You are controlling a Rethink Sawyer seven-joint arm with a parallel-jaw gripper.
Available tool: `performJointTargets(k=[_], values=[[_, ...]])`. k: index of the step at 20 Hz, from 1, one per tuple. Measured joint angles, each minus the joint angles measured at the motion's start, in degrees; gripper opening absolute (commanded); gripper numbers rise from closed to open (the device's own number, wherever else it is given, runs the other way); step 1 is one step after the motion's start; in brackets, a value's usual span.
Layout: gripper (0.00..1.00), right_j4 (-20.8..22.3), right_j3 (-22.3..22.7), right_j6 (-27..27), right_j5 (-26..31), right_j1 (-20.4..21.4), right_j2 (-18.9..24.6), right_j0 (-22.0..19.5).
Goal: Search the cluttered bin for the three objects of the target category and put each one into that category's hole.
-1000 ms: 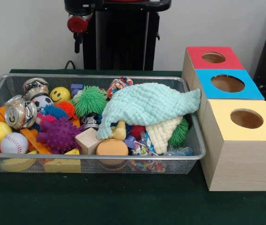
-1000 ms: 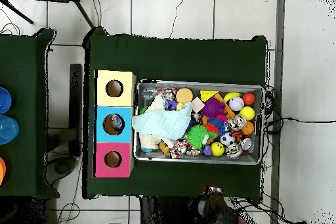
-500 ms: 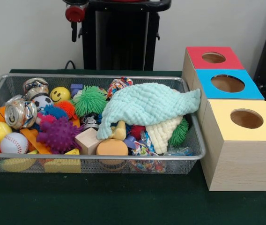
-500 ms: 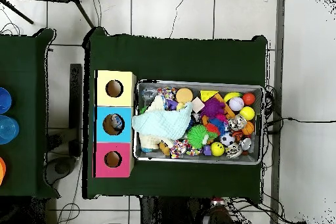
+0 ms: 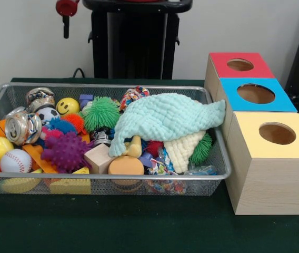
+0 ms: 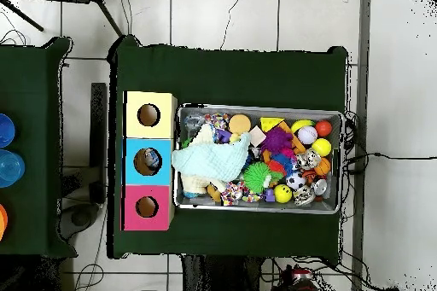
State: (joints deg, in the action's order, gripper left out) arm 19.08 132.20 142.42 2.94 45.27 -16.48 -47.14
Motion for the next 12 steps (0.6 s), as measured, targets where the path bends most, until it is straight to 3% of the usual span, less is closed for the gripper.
performJointTargets(k=[3, 9, 12], values=[[1.00, 0.09, -1.60, 0.00, 1.59, 0.28, -1.88, 3.60], [1.00, -4.03, -4.72, 0.00, 4.90, -0.10, -7.57, 18.78], [1.00, -6.59, -5.02, 0.00, 5.57, 0.29, -7.64, 21.66]])
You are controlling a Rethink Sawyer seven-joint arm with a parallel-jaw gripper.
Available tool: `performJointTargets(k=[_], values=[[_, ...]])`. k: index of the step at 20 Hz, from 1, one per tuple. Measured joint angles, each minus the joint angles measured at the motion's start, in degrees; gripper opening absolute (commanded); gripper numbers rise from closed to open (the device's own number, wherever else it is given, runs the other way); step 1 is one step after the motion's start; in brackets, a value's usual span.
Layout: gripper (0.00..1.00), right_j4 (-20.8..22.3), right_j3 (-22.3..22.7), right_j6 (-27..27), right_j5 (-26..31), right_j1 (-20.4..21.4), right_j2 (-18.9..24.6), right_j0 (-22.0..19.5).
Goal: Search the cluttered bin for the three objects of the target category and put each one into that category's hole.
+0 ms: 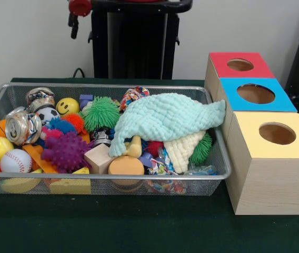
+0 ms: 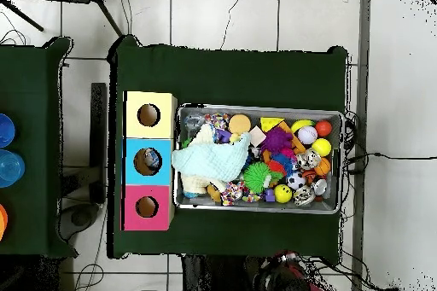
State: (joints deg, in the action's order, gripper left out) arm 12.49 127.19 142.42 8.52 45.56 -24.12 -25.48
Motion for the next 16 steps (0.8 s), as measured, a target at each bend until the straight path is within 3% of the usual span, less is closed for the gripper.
performJointTargets(k=[8, 16], values=[[1.00, -4.73, 0.03, 0.00, 1.07, 2.06, 3.05, -6.39], [1.00, -8.01, 0.10, 0.00, -0.73, -0.35, 3.57, -7.30]])
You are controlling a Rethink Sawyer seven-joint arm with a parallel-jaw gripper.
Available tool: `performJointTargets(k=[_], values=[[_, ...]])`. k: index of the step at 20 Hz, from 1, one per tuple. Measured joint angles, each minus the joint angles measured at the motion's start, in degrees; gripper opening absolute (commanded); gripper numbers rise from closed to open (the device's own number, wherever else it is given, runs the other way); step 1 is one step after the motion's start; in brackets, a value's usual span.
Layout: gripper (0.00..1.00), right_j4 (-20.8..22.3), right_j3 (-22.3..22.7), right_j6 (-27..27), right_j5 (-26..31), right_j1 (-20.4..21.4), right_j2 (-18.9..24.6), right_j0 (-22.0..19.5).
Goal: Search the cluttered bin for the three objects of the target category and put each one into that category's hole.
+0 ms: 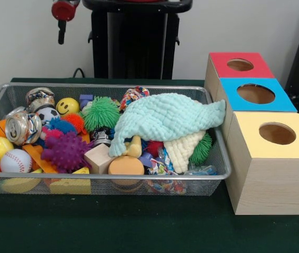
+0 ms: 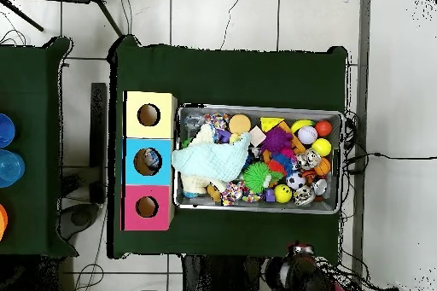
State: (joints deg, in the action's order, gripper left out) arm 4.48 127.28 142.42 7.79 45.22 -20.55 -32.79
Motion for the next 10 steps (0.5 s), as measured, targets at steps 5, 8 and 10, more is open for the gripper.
performJointTargets(k=[5, 8, 10], values=[[1.00, -4.66, 1.03, 0.00, -1.65, -1.35, 1.65, 0.16], [1.00, -6.37, 1.34, 0.00, -2.22, -1.84, 2.23, 0.59], [1.00, -7.94, 1.63, 0.00, -3.02, -2.52, 2.77, 1.44]])
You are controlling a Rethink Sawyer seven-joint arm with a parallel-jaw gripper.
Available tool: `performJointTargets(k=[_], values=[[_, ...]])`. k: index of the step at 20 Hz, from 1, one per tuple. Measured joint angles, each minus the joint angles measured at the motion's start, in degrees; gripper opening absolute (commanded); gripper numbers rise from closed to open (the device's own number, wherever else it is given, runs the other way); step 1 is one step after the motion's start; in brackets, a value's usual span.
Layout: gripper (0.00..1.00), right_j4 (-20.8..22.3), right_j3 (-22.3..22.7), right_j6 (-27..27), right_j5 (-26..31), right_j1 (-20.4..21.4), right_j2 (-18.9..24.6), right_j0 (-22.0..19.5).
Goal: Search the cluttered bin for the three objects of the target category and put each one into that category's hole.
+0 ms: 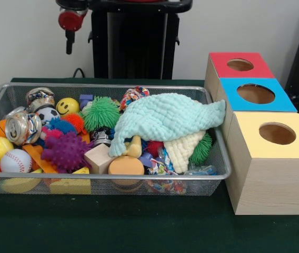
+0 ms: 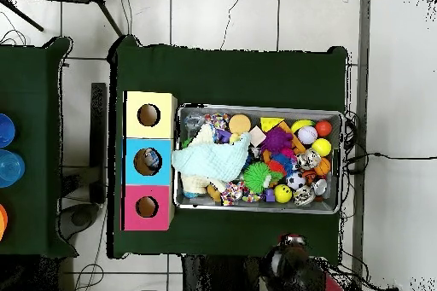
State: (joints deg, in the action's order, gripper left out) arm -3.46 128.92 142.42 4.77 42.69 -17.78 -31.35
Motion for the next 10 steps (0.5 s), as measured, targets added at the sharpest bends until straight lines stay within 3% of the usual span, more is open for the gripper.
performJointTargets(k=[10], values=[[1.00, -2.34, 1.03, 0.00, -2.80, -2.58, 0.43, 5.12]])
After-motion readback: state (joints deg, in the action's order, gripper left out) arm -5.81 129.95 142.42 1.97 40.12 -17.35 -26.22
